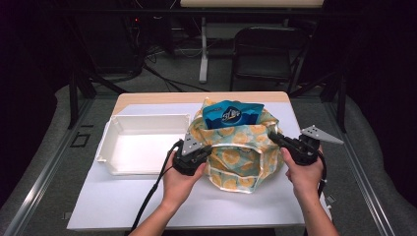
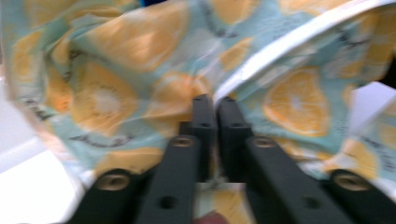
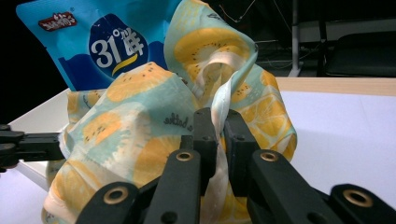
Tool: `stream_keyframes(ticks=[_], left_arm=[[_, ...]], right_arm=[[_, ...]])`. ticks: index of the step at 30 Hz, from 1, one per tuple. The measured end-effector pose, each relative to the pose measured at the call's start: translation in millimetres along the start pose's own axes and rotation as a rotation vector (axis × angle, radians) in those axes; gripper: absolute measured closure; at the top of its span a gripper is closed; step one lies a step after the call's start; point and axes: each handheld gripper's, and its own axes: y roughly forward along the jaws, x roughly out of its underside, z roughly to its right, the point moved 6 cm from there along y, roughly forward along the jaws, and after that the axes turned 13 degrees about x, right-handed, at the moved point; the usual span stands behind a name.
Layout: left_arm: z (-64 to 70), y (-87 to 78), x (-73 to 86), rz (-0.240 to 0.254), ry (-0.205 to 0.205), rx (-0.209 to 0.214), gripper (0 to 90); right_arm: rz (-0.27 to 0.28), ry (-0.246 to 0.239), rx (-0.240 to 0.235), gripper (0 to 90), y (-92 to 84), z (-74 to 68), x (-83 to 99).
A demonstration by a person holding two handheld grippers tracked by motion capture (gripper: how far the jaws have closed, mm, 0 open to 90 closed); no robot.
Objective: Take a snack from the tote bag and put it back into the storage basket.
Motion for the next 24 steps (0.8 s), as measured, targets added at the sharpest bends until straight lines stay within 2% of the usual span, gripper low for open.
stream_keyframes(ticks=[5,8,9,13,19,22,24], left_arm=[[12.6,-2.9,6.8,0.009,0.035,0.034,90.0],[18.2,0.3,18.3,-0.02,0.044,0.062,90.0],[18.8,2.6,22.5,-0.036,0.045,0.069,90.0],[18.2,11.3,32.7,-0.064,0.014,0.098,90.0],[17.1,21.2,40.4,-0.091,-0.007,0.112,90.0],[18.8,20.3,38.5,-0.068,-0.021,0.126,90.0],[20.8,16.5,33.3,-0.043,-0.014,0.14,90.0]], right_arm=[[0.008,-0.005,0.009,85.7,-1.2,0.6,0.7],[0.022,0.003,0.01,85.7,-4.0,0.5,0.4],[0.02,-0.008,0.013,85.7,-5.3,0.9,0.8],[0.019,-0.015,0.017,85.7,-6.3,1.5,4.2],[0.015,-0.01,0.019,85.8,-5.2,2.4,13.8],[0.011,-0.015,0.022,86.1,-5.0,3.4,17.7],[0.003,-0.02,0.032,86.3,-3.8,5.0,21.5]])
